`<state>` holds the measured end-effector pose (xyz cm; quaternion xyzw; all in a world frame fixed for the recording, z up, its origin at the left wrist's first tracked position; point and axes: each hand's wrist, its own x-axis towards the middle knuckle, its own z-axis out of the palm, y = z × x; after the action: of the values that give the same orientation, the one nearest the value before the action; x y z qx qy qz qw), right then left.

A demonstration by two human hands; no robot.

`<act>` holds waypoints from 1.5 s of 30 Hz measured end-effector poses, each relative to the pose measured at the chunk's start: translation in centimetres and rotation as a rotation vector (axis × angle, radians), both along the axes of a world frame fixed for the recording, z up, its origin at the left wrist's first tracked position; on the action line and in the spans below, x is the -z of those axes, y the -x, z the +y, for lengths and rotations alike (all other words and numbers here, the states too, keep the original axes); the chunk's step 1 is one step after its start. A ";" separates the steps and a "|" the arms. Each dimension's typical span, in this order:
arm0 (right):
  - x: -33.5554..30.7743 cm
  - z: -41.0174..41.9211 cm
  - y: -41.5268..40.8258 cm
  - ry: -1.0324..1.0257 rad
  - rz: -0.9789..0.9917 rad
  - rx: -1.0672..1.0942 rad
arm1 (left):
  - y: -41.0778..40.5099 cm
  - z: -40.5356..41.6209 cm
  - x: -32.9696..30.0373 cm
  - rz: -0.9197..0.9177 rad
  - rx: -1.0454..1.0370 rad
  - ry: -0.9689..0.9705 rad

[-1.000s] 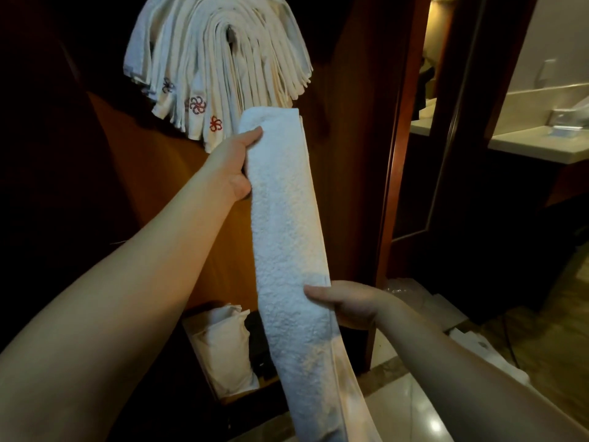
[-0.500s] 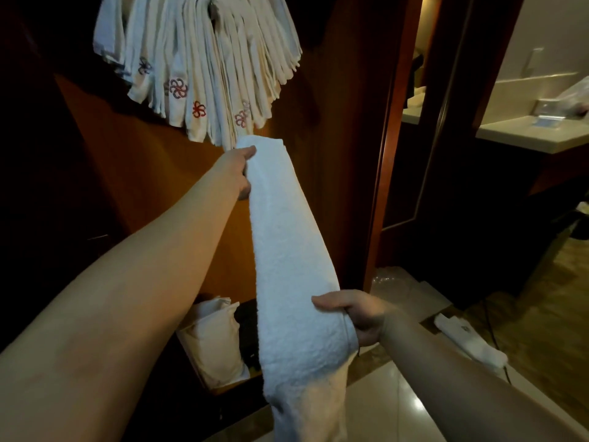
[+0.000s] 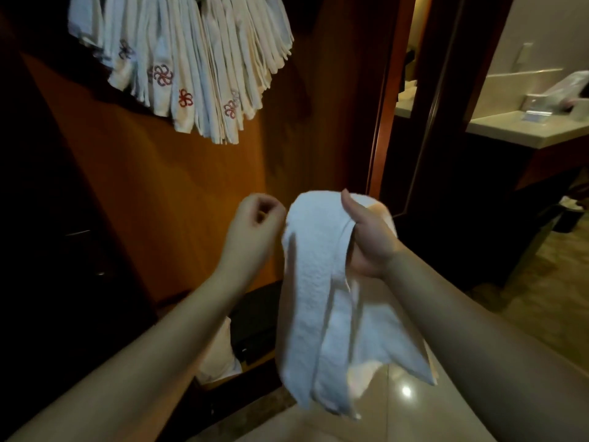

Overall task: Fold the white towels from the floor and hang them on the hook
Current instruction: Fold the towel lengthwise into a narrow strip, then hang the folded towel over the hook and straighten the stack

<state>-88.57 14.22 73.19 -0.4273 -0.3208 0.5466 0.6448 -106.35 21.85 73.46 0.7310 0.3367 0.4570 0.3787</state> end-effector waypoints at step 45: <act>-3.2 1.7 5.4 0.045 -0.258 0.320 | -3.4 -5.4 5.8 0.232 -0.213 -0.166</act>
<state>-93.93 15.95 76.35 -0.5537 -0.3165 0.3849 0.6671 -102.98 16.40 67.69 0.7678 0.4150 0.4331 0.2252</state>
